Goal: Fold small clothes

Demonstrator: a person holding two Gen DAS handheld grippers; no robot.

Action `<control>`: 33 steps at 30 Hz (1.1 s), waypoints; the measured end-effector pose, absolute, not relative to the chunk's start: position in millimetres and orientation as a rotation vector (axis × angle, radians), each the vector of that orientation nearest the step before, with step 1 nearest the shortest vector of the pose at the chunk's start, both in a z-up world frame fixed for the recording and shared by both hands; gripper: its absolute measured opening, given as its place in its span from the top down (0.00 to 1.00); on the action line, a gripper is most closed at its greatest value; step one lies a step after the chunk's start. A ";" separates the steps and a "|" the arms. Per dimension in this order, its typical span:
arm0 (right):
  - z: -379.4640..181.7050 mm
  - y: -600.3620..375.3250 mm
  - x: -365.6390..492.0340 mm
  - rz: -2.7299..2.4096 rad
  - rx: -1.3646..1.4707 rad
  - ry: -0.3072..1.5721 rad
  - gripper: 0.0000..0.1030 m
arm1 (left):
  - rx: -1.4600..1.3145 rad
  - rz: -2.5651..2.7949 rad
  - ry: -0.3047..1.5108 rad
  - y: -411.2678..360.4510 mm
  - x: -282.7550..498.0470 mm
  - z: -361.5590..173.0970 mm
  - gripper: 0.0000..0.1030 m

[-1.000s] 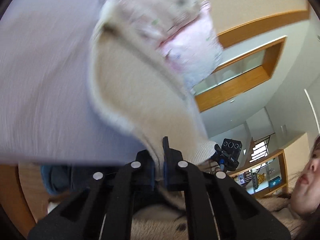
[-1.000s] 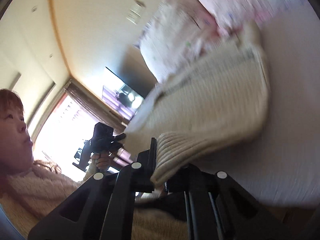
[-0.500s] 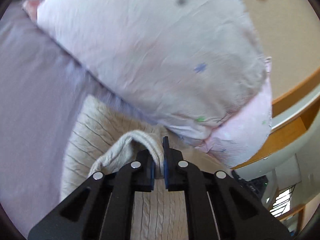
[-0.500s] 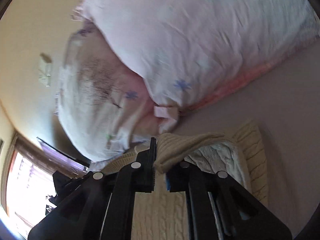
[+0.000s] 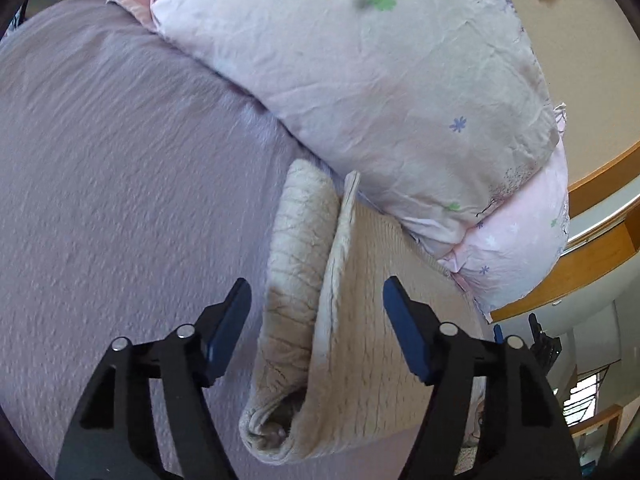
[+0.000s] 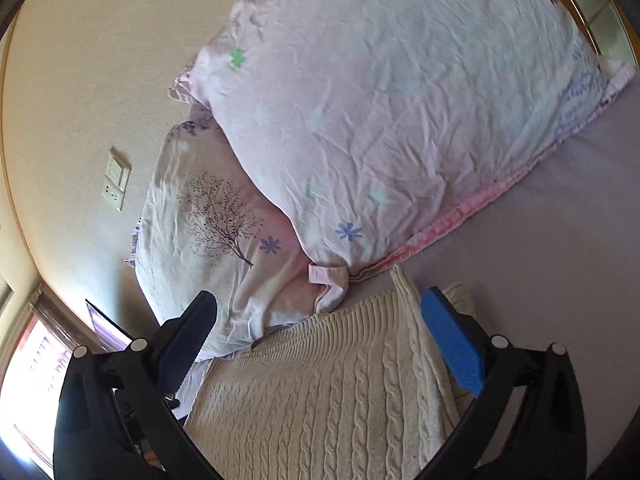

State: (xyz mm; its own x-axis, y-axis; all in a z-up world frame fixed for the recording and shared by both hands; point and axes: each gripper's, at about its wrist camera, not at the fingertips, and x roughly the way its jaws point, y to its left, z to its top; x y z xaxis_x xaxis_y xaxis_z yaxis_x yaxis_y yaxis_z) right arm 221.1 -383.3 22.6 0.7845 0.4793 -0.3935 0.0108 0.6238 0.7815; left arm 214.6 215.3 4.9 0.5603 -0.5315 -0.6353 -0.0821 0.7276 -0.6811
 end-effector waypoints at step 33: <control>11.1 -455.6 214.0 0.310 1.004 0.812 0.01 | -0.814 -0.795 0.910 -82.5 247.5 61.3 0.32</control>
State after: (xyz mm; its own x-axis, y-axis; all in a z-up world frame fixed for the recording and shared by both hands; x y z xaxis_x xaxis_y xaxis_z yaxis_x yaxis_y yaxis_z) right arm 214.0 -455.6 11.1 0.6742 0.5782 -0.4595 0.1246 0.5242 0.8424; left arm 247.5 -82.5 61.3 0.3907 -0.8513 -0.3501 0.2327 0.4593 -0.8572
